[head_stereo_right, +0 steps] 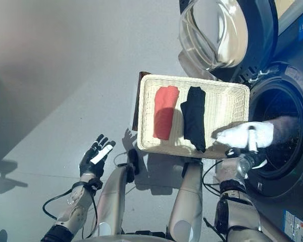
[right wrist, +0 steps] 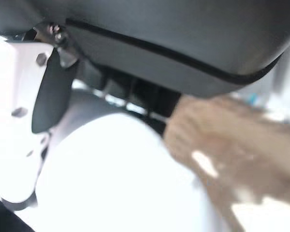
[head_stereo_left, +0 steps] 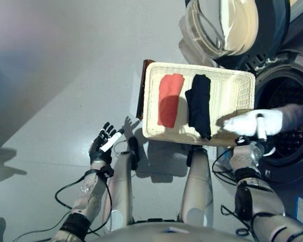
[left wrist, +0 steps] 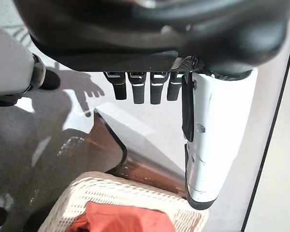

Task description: Pick up the clothes and place them into the washing machine

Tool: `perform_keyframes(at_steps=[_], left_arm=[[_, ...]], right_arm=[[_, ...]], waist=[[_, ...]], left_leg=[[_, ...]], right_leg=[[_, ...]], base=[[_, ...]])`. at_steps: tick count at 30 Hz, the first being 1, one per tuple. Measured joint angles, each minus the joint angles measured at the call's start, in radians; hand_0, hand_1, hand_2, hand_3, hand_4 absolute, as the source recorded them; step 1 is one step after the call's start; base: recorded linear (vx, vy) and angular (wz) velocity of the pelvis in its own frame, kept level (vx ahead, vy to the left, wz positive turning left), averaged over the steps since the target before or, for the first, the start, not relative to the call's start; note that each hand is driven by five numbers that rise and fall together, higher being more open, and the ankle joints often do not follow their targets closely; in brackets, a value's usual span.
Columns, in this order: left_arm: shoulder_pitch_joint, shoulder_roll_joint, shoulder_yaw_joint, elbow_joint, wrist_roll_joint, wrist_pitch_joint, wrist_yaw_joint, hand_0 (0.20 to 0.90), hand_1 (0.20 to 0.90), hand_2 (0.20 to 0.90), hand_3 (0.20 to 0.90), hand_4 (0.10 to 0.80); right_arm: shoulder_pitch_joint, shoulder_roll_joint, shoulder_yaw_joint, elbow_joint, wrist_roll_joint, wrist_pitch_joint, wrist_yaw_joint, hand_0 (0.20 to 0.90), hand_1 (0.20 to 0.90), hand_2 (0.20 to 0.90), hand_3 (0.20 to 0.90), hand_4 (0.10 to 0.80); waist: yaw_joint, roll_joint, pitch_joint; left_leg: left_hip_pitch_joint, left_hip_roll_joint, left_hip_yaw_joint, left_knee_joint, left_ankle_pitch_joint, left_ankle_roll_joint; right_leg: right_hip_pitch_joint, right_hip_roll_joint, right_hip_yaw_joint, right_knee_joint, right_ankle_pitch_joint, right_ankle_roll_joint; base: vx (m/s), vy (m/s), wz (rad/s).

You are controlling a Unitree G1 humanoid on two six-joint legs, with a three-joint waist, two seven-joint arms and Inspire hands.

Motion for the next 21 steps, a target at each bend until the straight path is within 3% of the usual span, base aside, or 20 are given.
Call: perform_keyframes(at_steps=[5,7,14,21], left_arm=[[0.020,0.002,-0.017,0.000,-0.024,0.013,-0.008,0.900,0.900,0.900,0.900,0.800],[0.026,0.002,-0.032,-0.002,-0.028,0.025,-0.017,0.900,0.900,0.900,0.900,0.800],[0.067,0.021,-0.052,-0.034,-0.033,0.036,-0.020,0.900,0.900,0.900,0.900,0.800],[0.085,0.022,-0.057,-0.054,-0.032,0.045,-0.031,0.900,0.900,0.900,0.900,0.800]], right_arm=[[-0.124,-0.068,-0.078,0.130,0.197,-0.030,-0.006,0.200,0.200,0.200,0.200,0.300],[-0.155,-0.125,-0.136,0.187,0.244,-0.029,-0.042,0.200,0.200,0.200,0.200,0.300],[-0.215,-0.311,-0.206,0.304,0.264,-0.024,-0.145,0.200,0.200,0.200,0.200,0.300],[-0.230,-0.397,-0.220,0.308,0.264,-0.011,-0.194,0.200,0.200,0.200,0.200,0.300]], waist=[[0.003,0.011,-0.003],[0.022,0.033,-0.005],[0.058,0.085,-0.019],[0.056,0.115,-0.040]], left_leg=[[0.002,0.000,0.003,-0.010,0.000,0.001],[0.003,-0.001,0.010,-0.018,0.002,0.003],[0.002,-0.017,0.034,-0.031,0.003,0.004],[0.001,-0.032,0.054,-0.051,0.006,0.009]], right_leg=[[-0.003,-0.001,0.000,-0.002,0.000,0.000],[-0.003,-0.005,-0.001,-0.008,0.000,0.000],[-0.023,-0.022,0.018,-0.011,0.003,0.005],[-0.046,-0.036,0.039,-0.012,0.002,0.010]], base=[[0.014,0.006,-0.01],[0.010,0.011,0.02],[0.018,0.010,0.00],[0.017,0.000,-0.01]])
